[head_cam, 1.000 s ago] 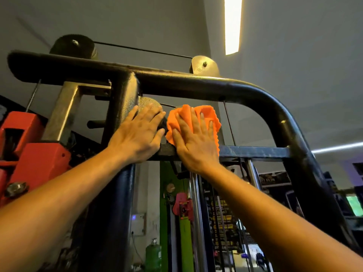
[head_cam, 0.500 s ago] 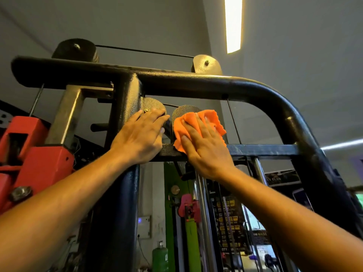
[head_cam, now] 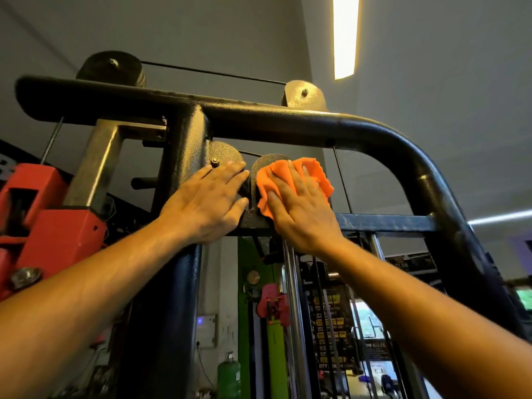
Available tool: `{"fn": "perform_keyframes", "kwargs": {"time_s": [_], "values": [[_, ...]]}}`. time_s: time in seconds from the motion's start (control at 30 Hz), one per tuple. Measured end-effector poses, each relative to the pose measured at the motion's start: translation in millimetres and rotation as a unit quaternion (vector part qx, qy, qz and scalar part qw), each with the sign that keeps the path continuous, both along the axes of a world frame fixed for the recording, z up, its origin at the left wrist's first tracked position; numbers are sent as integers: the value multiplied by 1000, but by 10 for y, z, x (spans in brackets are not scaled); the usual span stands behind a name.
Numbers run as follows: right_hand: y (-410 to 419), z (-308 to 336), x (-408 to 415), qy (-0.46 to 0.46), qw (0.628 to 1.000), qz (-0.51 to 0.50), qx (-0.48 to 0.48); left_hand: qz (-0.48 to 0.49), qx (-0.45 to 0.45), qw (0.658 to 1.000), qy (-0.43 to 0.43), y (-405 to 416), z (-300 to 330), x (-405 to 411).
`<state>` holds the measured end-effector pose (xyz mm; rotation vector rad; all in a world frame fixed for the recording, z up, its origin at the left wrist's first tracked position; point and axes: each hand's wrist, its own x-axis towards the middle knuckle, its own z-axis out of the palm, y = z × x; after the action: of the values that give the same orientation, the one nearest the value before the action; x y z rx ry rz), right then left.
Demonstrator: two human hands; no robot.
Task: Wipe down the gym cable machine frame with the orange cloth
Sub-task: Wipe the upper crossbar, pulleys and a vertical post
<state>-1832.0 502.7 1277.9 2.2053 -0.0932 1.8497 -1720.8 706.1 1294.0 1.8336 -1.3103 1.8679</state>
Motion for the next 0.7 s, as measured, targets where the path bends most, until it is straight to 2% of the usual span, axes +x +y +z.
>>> {"fn": "perform_keyframes", "kwargs": {"time_s": [0.13, 0.23, 0.33, 0.5, 0.7], "values": [[116, 281, 38, -13, 1000, 10, 24, 3, -7, 1000, 12, -6, 10, 9], [81, -90, 76, -30, 999, 33, 21, 0, 0, 1000, 12, -10, 1, -13], [-78, -461, -71, -10, 1000, 6, -10, 4, 9, 1000, -1, 1, -4, -32], [-315, -564, -598, 30, 999, -15, -32, 8, 25, 1000, -4, 21, -67, -14], [-537, -605, -871, -127, 990, -8, 69, -20, 46, 999, -1, -217, -248, -196]]}}
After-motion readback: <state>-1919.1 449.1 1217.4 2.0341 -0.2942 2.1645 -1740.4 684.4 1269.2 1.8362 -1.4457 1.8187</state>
